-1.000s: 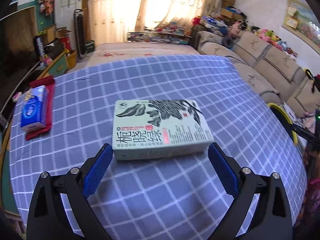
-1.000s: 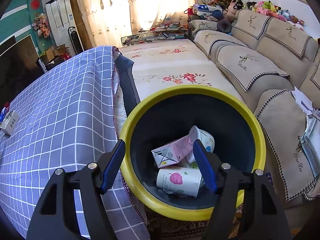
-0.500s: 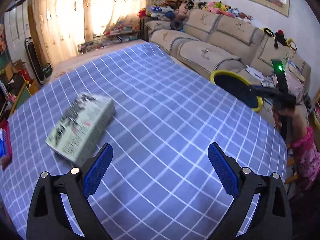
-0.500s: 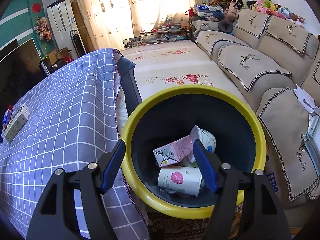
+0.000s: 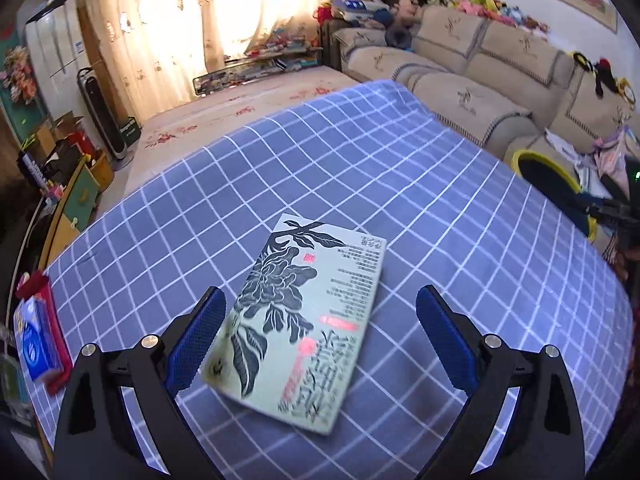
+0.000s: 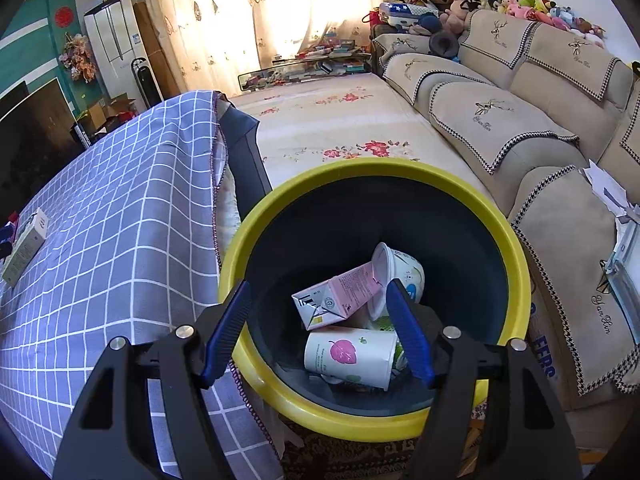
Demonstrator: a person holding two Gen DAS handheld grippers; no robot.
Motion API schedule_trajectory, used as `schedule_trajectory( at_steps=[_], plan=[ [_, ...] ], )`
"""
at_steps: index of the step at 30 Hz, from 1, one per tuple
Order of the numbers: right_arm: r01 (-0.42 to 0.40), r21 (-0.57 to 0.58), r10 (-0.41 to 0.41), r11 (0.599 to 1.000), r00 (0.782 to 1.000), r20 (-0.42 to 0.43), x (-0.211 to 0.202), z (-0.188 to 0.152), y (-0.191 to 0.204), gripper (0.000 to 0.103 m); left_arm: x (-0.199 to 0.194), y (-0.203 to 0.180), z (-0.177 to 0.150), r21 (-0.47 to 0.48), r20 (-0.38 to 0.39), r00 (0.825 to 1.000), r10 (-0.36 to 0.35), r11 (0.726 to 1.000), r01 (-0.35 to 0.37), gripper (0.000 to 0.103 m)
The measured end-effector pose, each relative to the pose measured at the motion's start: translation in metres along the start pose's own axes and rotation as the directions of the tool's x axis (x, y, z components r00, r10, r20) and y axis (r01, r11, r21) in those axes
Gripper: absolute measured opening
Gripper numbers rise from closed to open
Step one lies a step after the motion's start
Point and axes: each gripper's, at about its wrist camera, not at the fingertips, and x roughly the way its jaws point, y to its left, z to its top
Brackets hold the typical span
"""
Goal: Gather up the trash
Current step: 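Grasp the green-patterned book with the left gripper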
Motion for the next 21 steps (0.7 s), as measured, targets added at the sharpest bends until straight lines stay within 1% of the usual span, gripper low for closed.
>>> schedule_trajectory(
  at_steps=[7,13,14,16,19,21],
  plan=[
    [0.008,-0.009,-0.008,1.0,1.0,0.002,0.002,0.005,0.005,0.066,0.024,0.005,0.002,0.009,-0.034,0.999,-0.011,1.0,0.012,0.095],
    [0.0,-0.018,0.0,1.0,1.0,-0.003,0.003,0.005,0.011,0.066,0.032,0.005,-0.005,0.015,-0.054,0.998,-0.016,1.0,0.017,0.094],
    [-0.002,-0.018,0.002,1.0,1.0,-0.004,0.003,0.005,0.012,0.066,0.032,0.004,-0.007,0.015,-0.054,0.998,-0.009,1.0,0.01,0.092],
    [-0.006,-0.02,0.006,1.0,1.0,-0.007,0.004,0.004,0.013,0.066,0.031,0.002,-0.01,0.019,-0.049,0.998,0.033,0.999,-0.032,0.083],
    [-0.011,-0.02,0.011,1.0,1.0,-0.01,0.004,0.003,0.014,0.066,0.028,0.001,-0.012,-0.01,-0.054,0.997,0.049,0.999,-0.05,0.08],
    [-0.017,-0.017,0.016,1.0,1.0,-0.008,0.003,0.002,0.013,0.066,0.024,-0.007,-0.012,-0.007,-0.055,0.995,0.078,0.997,-0.078,0.08]
  ],
)
